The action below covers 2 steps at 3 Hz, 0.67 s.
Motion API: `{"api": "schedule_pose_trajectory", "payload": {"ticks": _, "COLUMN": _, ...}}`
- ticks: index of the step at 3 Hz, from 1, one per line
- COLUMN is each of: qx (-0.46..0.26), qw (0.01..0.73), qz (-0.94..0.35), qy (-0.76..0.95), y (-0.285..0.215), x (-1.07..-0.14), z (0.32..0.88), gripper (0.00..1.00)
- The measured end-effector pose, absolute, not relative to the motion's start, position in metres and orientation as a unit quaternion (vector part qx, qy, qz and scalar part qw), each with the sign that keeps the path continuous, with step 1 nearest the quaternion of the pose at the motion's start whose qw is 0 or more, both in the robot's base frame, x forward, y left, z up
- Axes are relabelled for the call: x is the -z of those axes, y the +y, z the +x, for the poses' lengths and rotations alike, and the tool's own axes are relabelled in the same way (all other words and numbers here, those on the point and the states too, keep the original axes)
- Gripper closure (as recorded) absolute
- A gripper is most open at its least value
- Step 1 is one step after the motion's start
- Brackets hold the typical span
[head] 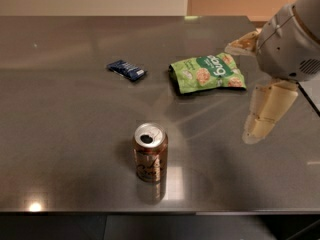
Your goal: Move orange can near rxbar blueberry
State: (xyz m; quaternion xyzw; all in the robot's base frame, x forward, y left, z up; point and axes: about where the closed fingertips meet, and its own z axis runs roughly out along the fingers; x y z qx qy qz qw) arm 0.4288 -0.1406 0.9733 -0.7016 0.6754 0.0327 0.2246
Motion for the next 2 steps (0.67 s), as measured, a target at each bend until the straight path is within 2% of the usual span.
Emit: {"api": "schedule_pose_trajectory", "payload": {"ticks": 2, "qx": -0.082, "qw": 0.236, "qz": -0.744, "qy": 0.62, "y": -0.079, "x": -0.951, "z": 0.432, "gripper": 0.0}}
